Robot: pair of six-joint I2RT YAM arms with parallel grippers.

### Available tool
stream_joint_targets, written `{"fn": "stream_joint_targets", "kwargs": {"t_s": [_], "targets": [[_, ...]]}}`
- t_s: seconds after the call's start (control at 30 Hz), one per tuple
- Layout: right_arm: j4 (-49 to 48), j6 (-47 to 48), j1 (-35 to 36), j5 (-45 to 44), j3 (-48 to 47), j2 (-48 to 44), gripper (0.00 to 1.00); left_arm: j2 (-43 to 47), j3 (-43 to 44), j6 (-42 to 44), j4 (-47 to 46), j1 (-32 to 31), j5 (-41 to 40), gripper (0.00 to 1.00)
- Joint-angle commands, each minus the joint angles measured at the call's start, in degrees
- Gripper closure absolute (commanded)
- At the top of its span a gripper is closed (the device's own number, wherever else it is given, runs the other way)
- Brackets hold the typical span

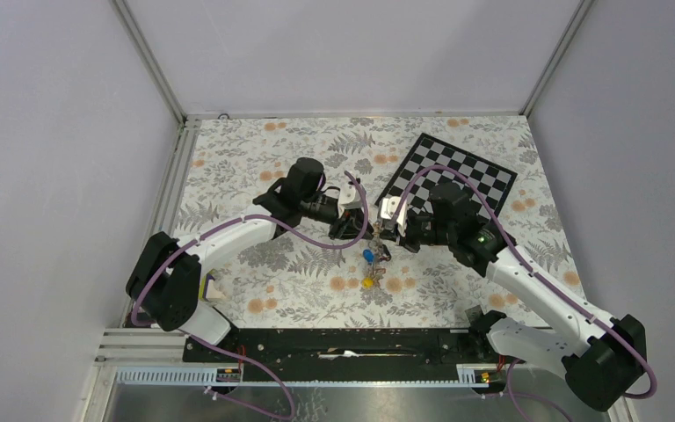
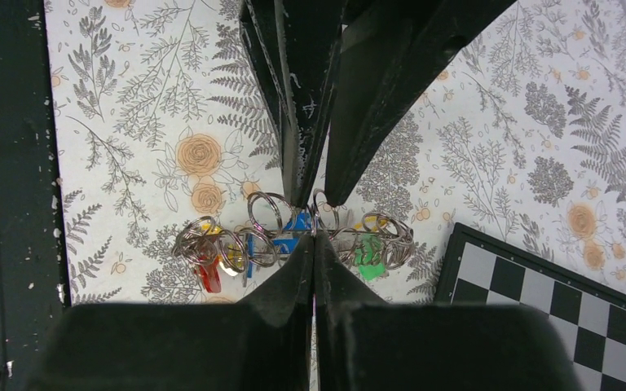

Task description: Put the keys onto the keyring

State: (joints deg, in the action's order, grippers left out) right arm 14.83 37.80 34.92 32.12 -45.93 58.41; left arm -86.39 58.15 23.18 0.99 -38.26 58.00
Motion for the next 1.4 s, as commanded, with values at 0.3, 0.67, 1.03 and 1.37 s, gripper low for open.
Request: {"fn": "stream_joint_targets", "kwargs": {"t_s": [0.3,0.67,1.03,1.37], "targets": [[-2.1,-4.0,-1.4,4.8,-3.9,1.2,1.0,-1.2,3.3,-0.3,-2.0,-1.4,2.7,0.76],[-2.6,-6.4,-2.5,6.0,-4.3,1.9,1.0,-2.7,4.7,-1.7,-2.0,-2.0,3.3,1.0],[-7.0,-18.4,-9.2,12.0,-6.2,-1.4,0.59,-0.2,-9.5,-55.3,-61.8,3.6,9.7,1.0],[-8.3,-22.7,-11.2,22.0,-7.9,-0.4,0.6,-5.1,-14.7,-78.2,-89.6,3.7,4.3,1.0]]}}
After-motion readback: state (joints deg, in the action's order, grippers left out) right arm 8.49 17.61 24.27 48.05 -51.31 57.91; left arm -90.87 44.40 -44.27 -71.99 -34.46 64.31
